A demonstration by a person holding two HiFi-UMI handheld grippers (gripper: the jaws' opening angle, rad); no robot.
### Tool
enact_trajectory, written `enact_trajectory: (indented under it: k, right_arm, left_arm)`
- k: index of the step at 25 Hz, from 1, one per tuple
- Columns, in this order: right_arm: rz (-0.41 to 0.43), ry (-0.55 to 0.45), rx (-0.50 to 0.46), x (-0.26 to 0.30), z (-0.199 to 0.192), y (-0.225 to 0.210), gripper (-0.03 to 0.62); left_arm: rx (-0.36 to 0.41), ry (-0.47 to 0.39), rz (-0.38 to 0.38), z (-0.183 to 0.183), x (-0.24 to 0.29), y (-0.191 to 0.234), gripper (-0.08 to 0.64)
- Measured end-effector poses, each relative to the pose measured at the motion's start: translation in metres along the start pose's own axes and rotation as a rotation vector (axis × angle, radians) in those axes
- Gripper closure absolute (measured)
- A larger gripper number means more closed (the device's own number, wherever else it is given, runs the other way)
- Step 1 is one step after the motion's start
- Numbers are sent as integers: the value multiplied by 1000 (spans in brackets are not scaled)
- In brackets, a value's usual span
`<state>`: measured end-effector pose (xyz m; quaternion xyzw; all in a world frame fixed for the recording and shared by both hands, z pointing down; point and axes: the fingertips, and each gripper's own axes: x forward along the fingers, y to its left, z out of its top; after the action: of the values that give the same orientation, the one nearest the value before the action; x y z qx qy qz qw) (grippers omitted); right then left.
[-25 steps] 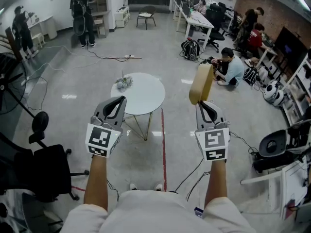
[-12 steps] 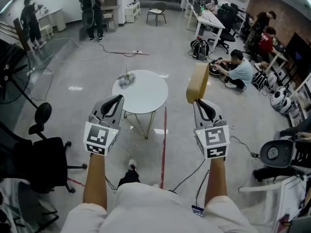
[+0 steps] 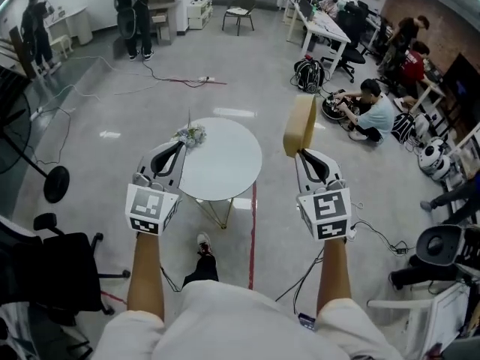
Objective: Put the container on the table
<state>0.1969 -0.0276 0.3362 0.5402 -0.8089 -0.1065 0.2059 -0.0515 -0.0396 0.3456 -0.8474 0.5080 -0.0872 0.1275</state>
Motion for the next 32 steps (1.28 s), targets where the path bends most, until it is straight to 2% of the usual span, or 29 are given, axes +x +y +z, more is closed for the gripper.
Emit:
enact_trajectory:
  k: [9,15,20,23,32]
  right_arm:
    - [-25,65,13,189,19,-38,561]
    - [15,139,1,287,-1,-45,561]
    - [128,211,-62,366,-42,-40,560]
    - [231,236,-119,420,-75,-25,560]
    - [500,374,-464,545,-208,37,559]
  left_arm:
    - [9,23,-45,-36,157,127,541]
    - [-32,86,-63,-83,225,172,541]
    - [-96,176,-31,-134,265,185,541]
    - [-127,259,14,-169,279,192,540]
    - [-229,457,146,-261,299,187,541]
